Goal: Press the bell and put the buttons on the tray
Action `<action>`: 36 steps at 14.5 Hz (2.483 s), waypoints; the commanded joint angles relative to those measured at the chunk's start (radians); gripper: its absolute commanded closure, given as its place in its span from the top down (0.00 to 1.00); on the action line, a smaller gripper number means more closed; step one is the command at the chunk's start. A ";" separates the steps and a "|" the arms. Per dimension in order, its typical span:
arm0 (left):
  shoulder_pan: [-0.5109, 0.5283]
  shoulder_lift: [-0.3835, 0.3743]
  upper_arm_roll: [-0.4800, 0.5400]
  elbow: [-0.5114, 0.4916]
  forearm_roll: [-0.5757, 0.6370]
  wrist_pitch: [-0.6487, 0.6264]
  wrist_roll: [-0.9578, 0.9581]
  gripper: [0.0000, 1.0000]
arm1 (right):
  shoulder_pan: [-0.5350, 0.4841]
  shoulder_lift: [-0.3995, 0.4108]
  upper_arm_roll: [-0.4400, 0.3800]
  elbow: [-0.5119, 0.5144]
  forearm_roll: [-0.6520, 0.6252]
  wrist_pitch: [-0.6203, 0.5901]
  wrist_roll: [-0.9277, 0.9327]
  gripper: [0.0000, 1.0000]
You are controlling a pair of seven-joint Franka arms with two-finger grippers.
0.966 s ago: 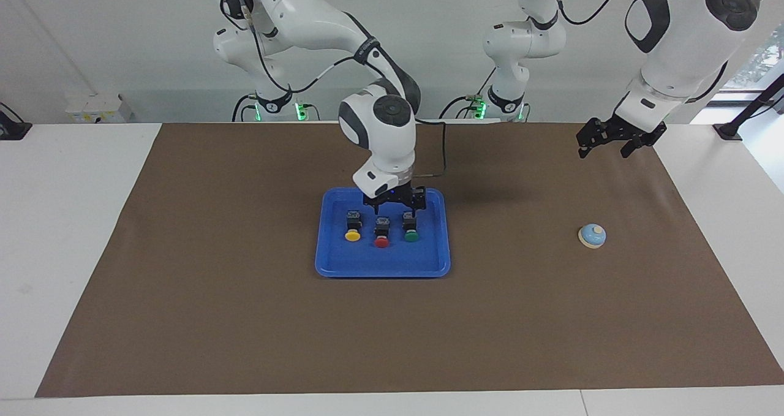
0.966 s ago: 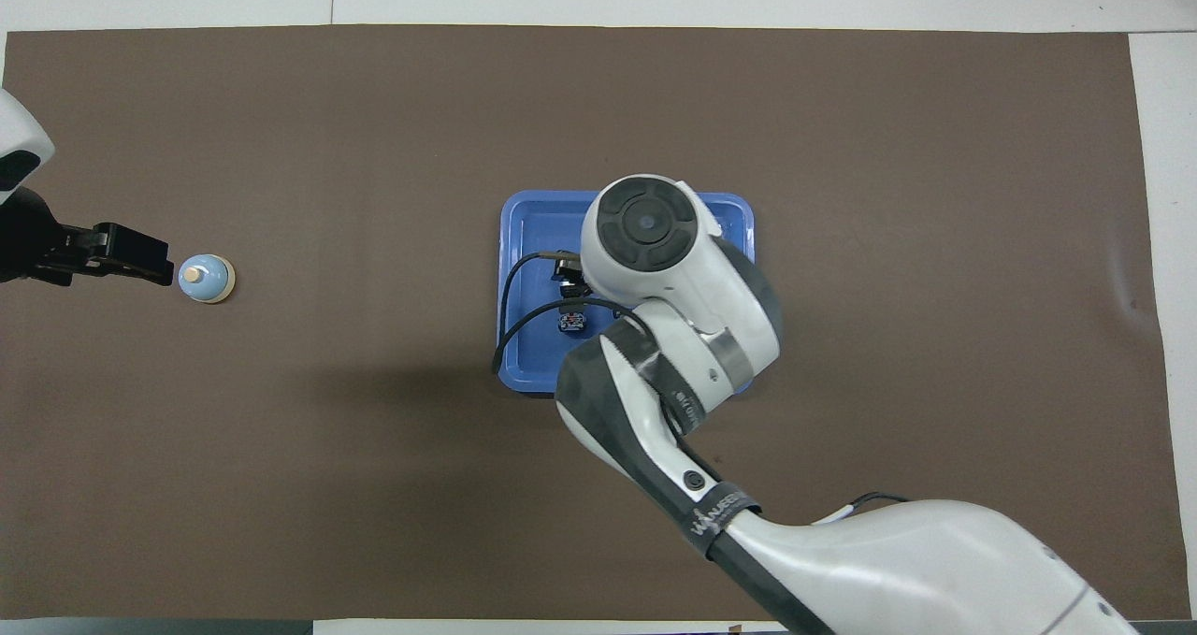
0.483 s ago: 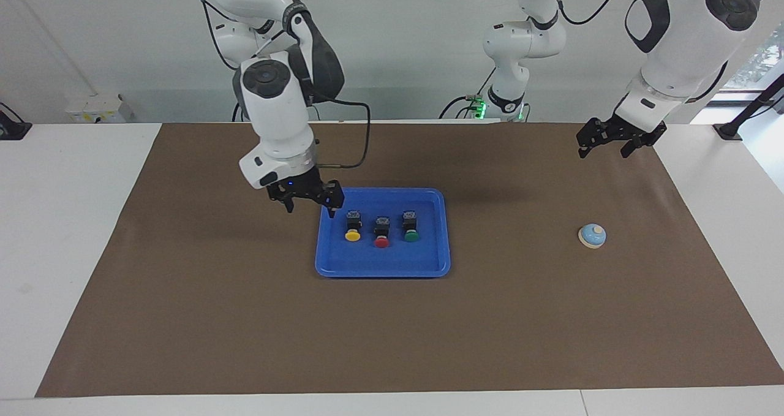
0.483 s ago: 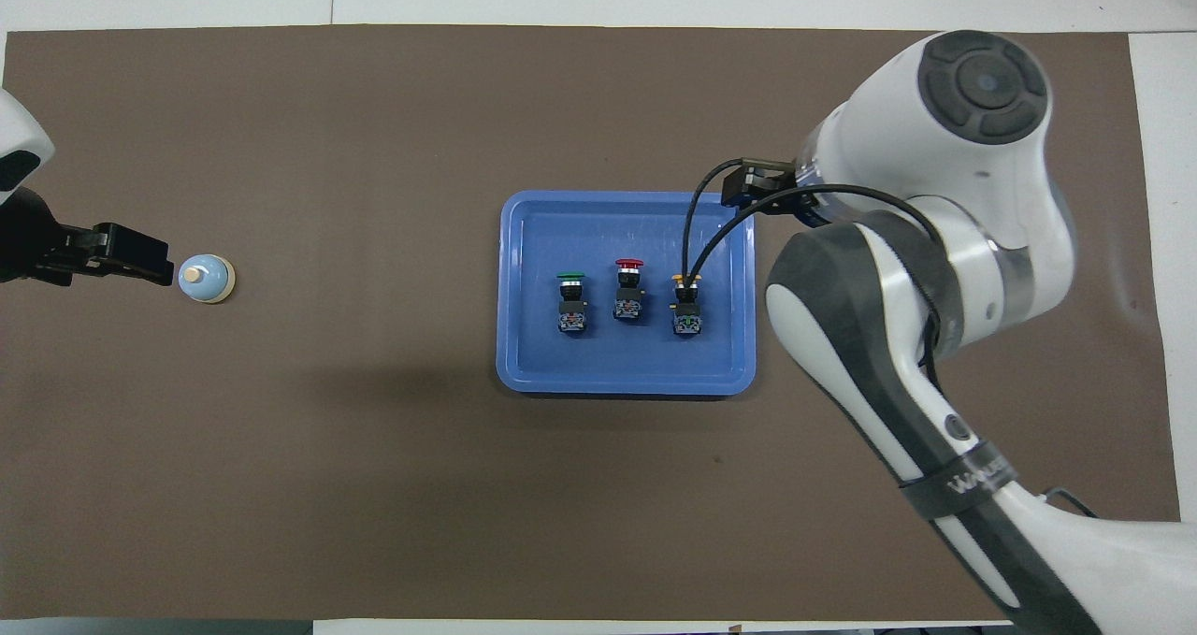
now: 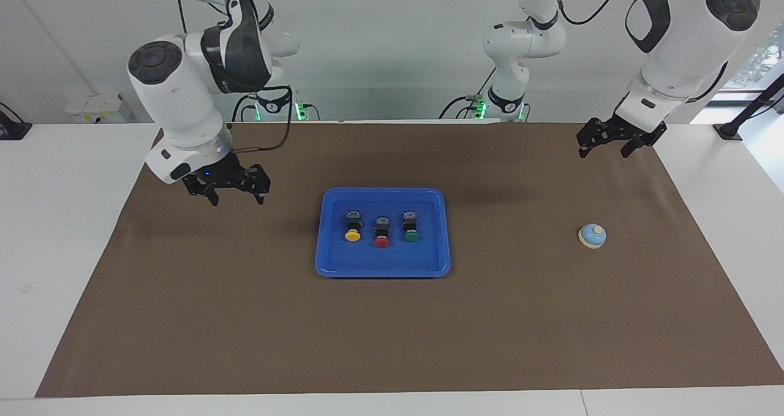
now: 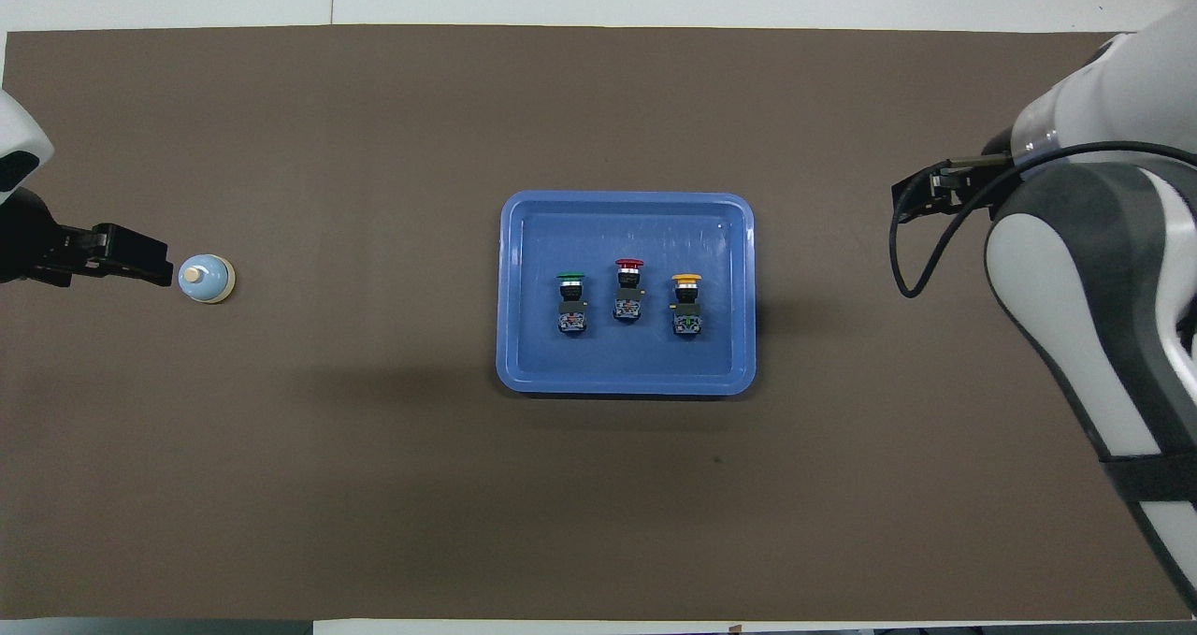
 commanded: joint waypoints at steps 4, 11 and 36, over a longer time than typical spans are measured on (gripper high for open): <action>-0.004 -0.017 0.006 -0.010 -0.005 -0.002 -0.006 1.00 | -0.001 -0.127 -0.107 -0.015 0.029 -0.147 -0.154 1.00; 0.036 -0.017 0.008 -0.021 -0.005 0.033 -0.008 0.98 | 0.081 -0.167 -0.230 -0.056 0.020 -0.214 -0.207 1.00; 0.148 0.255 0.008 -0.273 0.024 0.552 0.090 0.82 | 0.094 -0.165 -0.209 0.013 -0.017 -0.269 -0.201 1.00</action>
